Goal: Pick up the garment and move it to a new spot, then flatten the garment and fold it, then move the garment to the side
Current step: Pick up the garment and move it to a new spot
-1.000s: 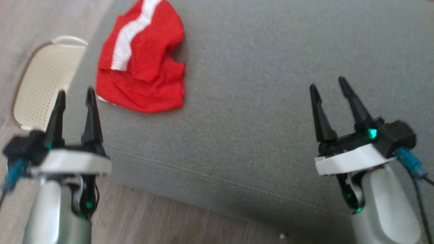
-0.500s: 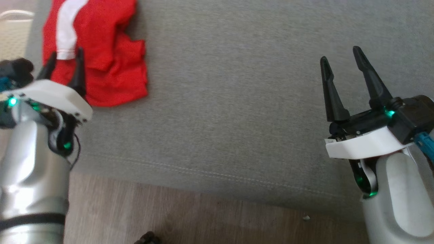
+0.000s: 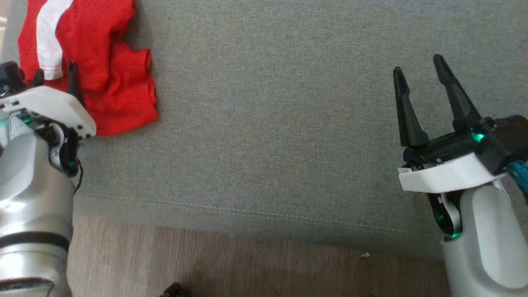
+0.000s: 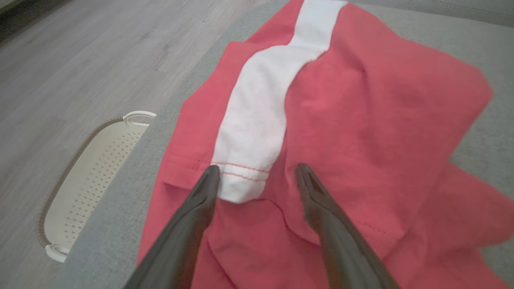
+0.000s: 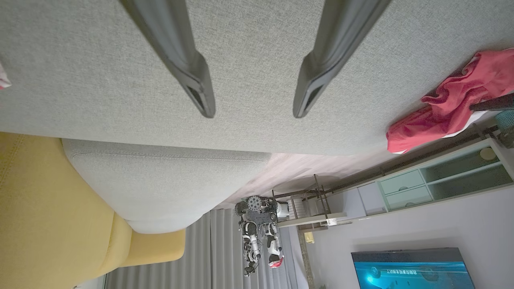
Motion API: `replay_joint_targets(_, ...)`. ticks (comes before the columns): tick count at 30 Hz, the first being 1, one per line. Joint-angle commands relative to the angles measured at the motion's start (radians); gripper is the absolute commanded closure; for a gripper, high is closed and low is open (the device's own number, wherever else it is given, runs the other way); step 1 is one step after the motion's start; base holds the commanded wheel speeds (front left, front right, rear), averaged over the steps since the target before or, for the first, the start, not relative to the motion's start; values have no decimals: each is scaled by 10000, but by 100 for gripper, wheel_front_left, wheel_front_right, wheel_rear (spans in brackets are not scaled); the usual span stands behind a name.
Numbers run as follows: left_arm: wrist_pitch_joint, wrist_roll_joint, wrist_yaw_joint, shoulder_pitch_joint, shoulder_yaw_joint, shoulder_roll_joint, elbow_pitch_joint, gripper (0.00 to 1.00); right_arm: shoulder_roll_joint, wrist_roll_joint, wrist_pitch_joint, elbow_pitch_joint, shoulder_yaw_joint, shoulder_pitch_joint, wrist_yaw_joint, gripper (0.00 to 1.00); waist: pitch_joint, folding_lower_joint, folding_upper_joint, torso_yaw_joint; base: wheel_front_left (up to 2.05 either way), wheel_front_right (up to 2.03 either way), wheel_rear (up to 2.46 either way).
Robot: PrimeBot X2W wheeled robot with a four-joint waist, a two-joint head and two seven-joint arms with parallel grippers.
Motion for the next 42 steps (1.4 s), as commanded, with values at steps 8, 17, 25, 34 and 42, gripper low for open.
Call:
replay_joint_targets(8, -678, -234, -254, -925, 286, 663, 773, 100, 3, -125, 66, -423, 148, -154, 63, 0, 47, 0, 0, 9, 0, 0, 0)
replay_joint_targets(17, -1506, -866, -650, -1213, 890, 830, -340, 100, 286, -17, -292, 1, 128, -128, 63, 0, -601, 0, 0, -171, 0, 0, 0)
replay_joint_targets(25, -1385, -1463, -1003, -790, 363, 638, -4057, 100, 683, 244, -768, 682, 169, -101, 63, 0, -1600, 0, 0, -514, 0, 0, 0)
replay_joint_targets(34, 963, -2017, -571, -615, -592, 366, -8451, 100, 948, 645, -1158, 1110, 470, -456, 63, 0, -1622, 0, 0, -1840, 0, 0, 0)
replay_joint_targets(42, 2555, -1058, 140, -1362, -1567, 335, -9350, 100, 968, 1673, -1283, 815, 742, -965, 63, 0, -818, 0, 0, -3668, 0, 0, 0)
